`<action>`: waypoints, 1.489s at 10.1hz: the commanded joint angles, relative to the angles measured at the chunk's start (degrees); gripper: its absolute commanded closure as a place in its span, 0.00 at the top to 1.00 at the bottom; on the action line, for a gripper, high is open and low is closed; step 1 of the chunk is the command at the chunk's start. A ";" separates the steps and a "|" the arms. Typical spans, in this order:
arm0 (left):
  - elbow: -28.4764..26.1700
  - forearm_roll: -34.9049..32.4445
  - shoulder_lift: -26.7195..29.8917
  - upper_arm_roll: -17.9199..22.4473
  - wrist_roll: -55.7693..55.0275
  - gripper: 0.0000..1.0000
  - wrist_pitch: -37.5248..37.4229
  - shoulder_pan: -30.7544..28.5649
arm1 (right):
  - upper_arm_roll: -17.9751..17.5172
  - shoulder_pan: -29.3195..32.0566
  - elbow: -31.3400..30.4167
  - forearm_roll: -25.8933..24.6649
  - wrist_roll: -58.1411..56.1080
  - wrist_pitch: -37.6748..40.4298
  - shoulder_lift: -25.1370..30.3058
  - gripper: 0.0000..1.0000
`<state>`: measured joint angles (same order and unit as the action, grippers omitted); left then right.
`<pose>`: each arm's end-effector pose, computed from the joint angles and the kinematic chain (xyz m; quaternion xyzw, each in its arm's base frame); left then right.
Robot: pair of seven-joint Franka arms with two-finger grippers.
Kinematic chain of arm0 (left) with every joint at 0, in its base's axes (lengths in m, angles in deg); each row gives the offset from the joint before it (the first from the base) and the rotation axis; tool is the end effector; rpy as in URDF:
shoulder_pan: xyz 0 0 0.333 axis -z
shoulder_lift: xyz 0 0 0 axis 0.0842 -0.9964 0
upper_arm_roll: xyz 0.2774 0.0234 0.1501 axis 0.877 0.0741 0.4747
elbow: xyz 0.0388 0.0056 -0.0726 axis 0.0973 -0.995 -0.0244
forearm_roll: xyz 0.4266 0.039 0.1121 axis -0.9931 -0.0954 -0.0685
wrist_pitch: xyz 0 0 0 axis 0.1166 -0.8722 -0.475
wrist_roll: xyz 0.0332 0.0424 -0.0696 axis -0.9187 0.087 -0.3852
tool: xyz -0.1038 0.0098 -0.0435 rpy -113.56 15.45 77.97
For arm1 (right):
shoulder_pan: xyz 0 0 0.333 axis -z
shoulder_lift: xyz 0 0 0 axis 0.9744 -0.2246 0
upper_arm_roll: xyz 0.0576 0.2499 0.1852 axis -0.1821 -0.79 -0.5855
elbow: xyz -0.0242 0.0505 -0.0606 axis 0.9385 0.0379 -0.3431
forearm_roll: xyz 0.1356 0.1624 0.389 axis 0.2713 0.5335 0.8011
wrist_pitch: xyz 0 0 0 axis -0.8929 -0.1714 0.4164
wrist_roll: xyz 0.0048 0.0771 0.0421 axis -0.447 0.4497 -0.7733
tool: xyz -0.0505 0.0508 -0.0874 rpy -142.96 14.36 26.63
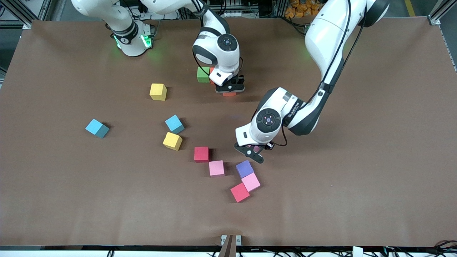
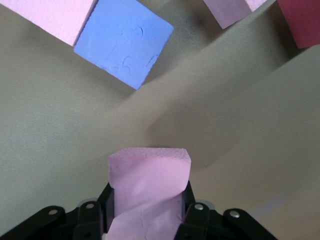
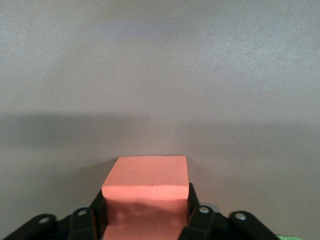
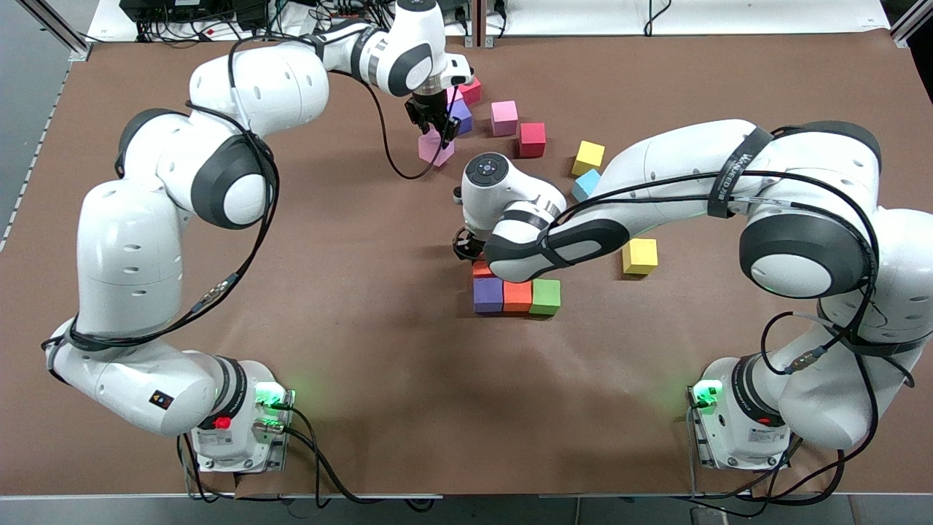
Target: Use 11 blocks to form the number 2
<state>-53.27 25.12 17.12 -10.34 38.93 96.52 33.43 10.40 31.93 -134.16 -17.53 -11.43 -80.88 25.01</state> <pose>0.6286 -0.4496 0.2241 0.9583 -0.2812 -0.0443 0.0259 0.3208 0.5512 0.1627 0.9992 0.0357 -0.0198 0.0015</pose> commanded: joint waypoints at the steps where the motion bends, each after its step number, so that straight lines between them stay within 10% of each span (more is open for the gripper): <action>1: -0.45 0.67 1.04 0.14 -3.00 0.02 -0.86 0.23 | -0.57 0.71 -1.47 -3.36 1.77 -0.16 0.33 1.00; 9: -0.54 3.14 1.74 -2.93 -34.96 0.02 -0.86 0.67 | -1.53 4.56 -0.94 -3.19 3.00 1.69 5.68 1.00; 15: -1.07 5.16 2.53 -3.90 -45.51 0.02 -2.00 0.58 | -3.12 21.77 -1.29 -3.46 -18.21 8.19 9.47 1.00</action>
<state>-53.27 29.03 18.34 -13.60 -1.99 95.38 33.57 8.57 49.56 -134.22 -19.98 -24.00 -73.66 33.56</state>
